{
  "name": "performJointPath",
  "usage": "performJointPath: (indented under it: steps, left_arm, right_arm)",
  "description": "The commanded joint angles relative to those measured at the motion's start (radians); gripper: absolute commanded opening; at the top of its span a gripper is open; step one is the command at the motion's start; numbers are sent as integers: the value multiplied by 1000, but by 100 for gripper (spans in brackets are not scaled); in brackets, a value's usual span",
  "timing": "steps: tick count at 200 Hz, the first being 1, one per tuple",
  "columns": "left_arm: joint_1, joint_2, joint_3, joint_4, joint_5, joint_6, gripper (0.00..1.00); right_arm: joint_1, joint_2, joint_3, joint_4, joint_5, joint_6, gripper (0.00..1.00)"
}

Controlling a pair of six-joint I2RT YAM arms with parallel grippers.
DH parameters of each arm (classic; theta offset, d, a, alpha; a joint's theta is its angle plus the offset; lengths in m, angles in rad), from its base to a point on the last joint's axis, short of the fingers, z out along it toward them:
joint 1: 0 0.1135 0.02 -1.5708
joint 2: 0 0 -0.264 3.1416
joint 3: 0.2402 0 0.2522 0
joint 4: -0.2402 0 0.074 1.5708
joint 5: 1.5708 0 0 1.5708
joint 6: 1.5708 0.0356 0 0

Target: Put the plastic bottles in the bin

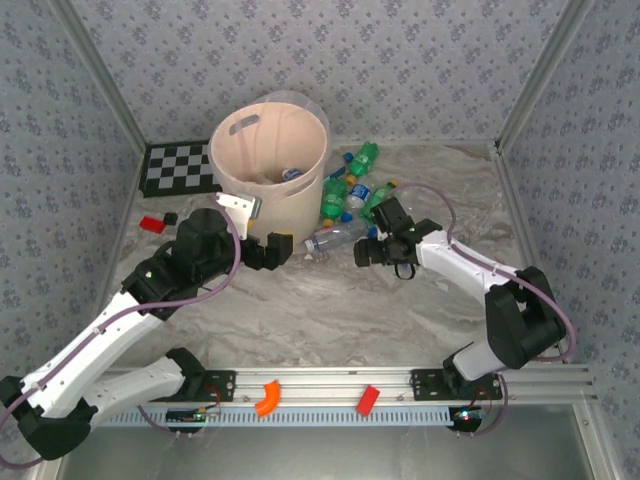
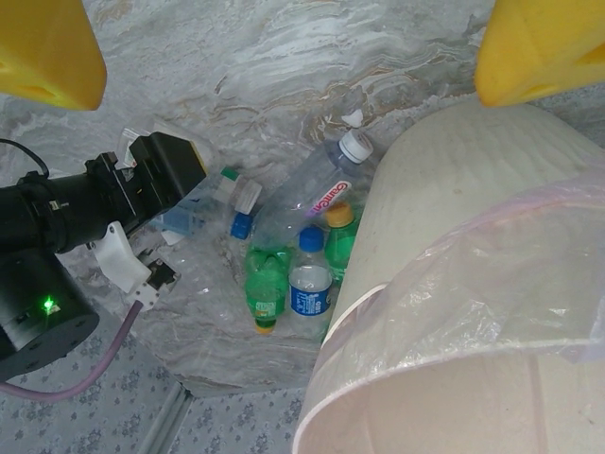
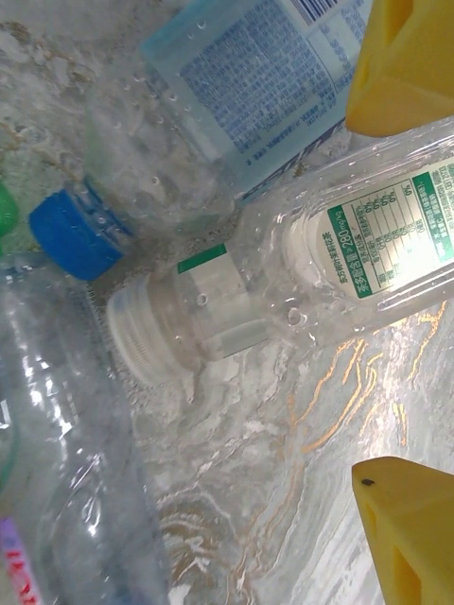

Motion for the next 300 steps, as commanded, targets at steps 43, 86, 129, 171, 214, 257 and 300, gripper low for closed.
performJointPath:
  steps: [43, 86, 129, 171, 214, 257, 300]
  left_arm:
    - [-6, -3, 32, 9, -9, 15, 100]
    - [-6, -8, 33, 4, -10, 16, 100]
    - [-5, -23, 26, -5, -19, 16, 100]
    - [-5, -34, 22, -9, -28, 23, 100]
    - [-5, -41, 16, -15, -35, 26, 100]
    - [-5, -54, 16, -23, -45, 29, 100]
    - [-5, -56, 16, -28, -51, 27, 100]
  right_arm:
    - [45, 20, -8, -18, -14, 25, 84]
    - [73, 41, 7, -50, 21, 34, 84]
    - [65, 87, 33, -73, 25, 35, 83]
    - [63, 135, 56, -68, 27, 41, 81]
    - [66, 189, 83, -71, 35, 40, 78]
    - [69, 219, 102, -72, 41, 29, 70]
    - [73, 168, 81, -73, 62, 48, 61]
